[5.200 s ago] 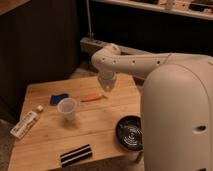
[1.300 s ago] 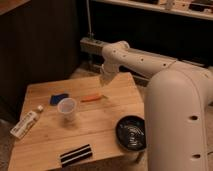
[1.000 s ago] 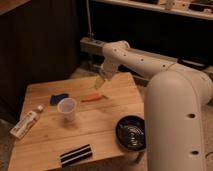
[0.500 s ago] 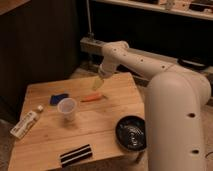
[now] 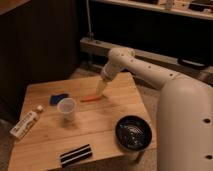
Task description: Drag the pepper across the table
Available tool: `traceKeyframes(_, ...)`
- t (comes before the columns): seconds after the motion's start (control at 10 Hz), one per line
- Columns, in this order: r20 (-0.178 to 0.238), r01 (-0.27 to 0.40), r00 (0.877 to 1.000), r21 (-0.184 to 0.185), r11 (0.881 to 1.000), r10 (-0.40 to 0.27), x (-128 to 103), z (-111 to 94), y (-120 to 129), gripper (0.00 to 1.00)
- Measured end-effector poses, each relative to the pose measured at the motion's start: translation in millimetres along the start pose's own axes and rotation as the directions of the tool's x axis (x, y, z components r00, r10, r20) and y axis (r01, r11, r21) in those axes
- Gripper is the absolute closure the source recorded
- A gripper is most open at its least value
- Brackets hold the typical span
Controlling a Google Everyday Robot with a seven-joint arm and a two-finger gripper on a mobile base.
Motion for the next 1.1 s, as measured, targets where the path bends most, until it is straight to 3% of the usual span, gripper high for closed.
traceKeyframes(0.2,0.014,0.142,0.990,0.006,0.990,-0.142,1,3,2,0.20)
traceKeyframes(0.3,0.019,0.180,0.983,0.006,0.984,-0.180,-1,5,3,0.20)
traceKeyframes(0.6,0.028,0.163,0.986,-0.009,0.987,-0.163,-2,12,2,0.20)
traceKeyframes(0.8,0.039,0.205,0.978,-0.036,0.978,-0.204,-3,31,3,0.20)
traceKeyframes(1.1,0.075,0.266,0.962,-0.037,0.963,-0.263,-1,41,5,0.20)
